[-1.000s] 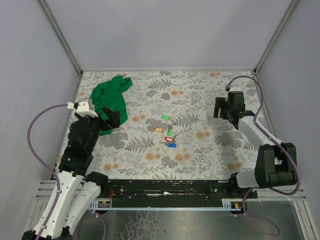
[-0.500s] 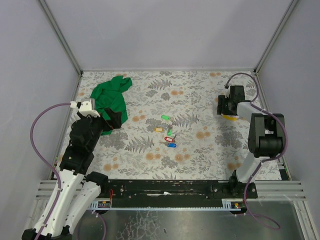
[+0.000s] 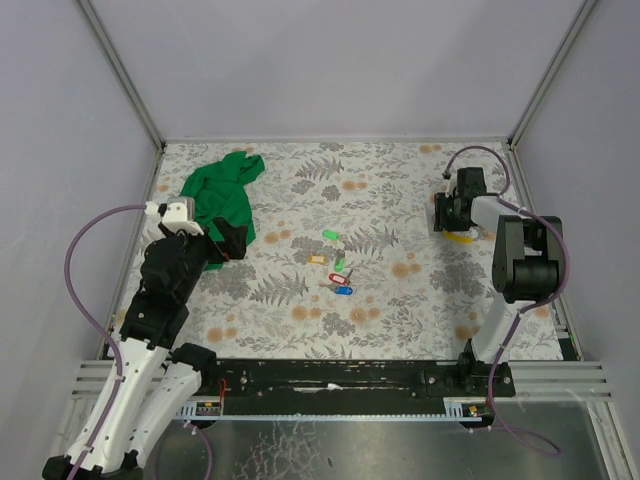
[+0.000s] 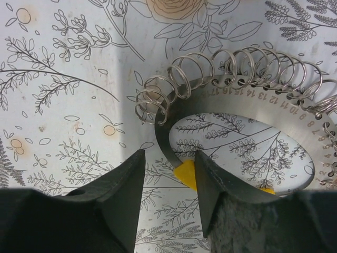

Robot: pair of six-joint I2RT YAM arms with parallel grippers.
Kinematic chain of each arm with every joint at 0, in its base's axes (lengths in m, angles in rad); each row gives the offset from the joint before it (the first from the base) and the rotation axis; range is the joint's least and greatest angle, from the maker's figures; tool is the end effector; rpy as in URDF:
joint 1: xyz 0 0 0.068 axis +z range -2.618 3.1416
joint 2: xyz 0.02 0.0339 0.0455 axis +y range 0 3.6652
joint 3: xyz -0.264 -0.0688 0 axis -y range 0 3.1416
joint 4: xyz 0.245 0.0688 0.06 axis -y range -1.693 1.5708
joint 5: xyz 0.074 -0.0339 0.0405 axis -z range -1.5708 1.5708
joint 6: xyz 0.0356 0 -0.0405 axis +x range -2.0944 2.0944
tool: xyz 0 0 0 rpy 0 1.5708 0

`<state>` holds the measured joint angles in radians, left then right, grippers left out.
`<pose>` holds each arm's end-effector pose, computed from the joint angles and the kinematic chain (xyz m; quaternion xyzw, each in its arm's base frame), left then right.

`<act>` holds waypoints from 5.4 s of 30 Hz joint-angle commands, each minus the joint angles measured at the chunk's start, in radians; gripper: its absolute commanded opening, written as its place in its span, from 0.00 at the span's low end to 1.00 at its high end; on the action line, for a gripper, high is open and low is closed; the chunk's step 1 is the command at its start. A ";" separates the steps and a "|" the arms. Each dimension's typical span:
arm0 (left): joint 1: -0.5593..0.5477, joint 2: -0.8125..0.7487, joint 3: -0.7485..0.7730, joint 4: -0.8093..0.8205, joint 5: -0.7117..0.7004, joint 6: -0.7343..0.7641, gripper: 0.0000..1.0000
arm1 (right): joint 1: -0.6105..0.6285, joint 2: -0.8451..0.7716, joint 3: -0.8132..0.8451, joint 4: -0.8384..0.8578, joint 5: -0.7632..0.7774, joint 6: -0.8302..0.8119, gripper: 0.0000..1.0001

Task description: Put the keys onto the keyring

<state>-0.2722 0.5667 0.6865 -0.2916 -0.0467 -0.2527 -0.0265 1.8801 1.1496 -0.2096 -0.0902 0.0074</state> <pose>0.1365 -0.0364 0.3253 -0.0076 0.7651 -0.1497 0.6263 0.3874 -0.0071 0.1578 0.0021 0.9498 0.0399 0.3102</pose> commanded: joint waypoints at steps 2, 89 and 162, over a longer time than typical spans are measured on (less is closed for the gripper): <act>-0.015 0.004 -0.008 0.042 0.035 0.019 1.00 | 0.053 -0.015 -0.009 -0.116 -0.016 0.041 0.47; -0.059 0.365 -0.232 0.682 0.561 -0.692 0.97 | 0.082 -0.395 -0.409 0.387 -0.514 0.475 0.00; -0.279 0.576 0.295 0.071 0.299 0.024 0.00 | 0.367 -0.957 -0.451 0.379 -0.381 0.288 0.67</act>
<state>-0.5491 1.1965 0.8978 -0.0204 0.3214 -0.3969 0.3340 0.9535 0.6193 0.2432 -0.5133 0.4191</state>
